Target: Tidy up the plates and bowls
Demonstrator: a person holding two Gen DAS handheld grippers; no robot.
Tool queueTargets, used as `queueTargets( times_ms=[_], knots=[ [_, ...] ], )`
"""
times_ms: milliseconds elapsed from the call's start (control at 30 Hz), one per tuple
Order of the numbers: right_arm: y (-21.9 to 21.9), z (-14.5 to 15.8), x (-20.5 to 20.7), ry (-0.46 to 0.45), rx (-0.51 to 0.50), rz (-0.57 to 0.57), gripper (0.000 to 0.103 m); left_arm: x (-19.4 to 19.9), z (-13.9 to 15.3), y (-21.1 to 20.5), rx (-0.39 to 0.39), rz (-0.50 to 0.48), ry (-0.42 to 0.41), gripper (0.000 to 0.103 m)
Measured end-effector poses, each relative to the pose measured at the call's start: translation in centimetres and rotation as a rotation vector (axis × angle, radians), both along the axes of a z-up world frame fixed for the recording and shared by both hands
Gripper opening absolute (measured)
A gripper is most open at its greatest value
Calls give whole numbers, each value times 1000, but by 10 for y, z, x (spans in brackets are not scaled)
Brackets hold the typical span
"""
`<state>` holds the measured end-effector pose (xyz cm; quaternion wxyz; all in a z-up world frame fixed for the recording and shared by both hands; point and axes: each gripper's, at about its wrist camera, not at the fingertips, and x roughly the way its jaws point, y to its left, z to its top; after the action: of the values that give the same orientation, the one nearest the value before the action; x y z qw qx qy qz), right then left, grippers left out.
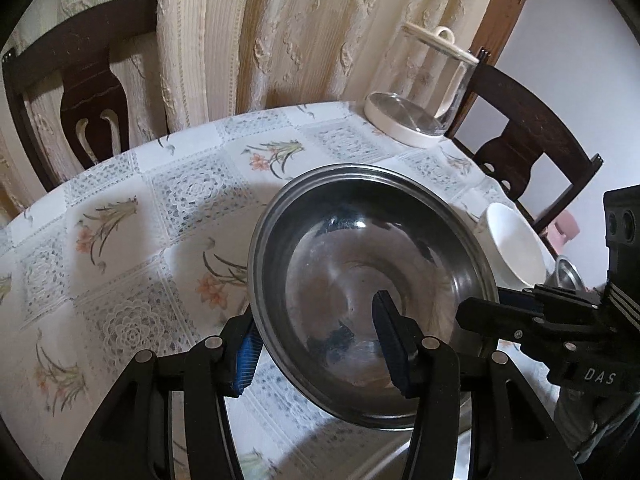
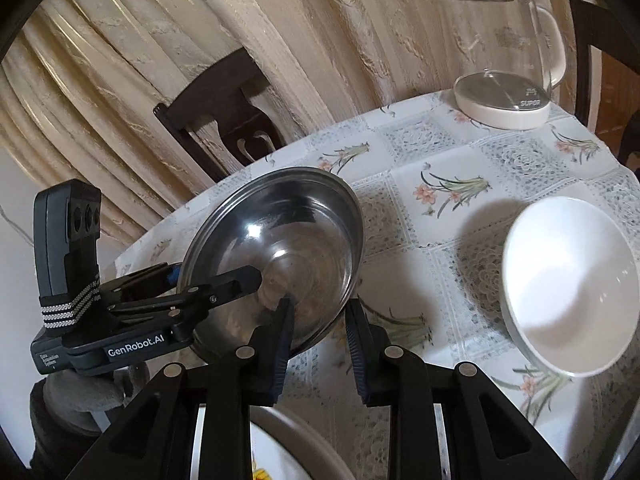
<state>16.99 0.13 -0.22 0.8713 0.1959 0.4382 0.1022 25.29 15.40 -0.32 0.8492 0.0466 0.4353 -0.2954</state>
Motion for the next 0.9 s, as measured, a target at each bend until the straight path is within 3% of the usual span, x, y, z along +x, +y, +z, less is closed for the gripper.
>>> queueTargets(
  times_ms=[467,900],
  knots=[
    [-25,22,-58,-65,40,-61,30,-58,30,-34,6,-53,-56,53],
    [-72,31,-126,-111,63,-159,31,-117,38,-91,23,-143,-77,53]
  ],
)
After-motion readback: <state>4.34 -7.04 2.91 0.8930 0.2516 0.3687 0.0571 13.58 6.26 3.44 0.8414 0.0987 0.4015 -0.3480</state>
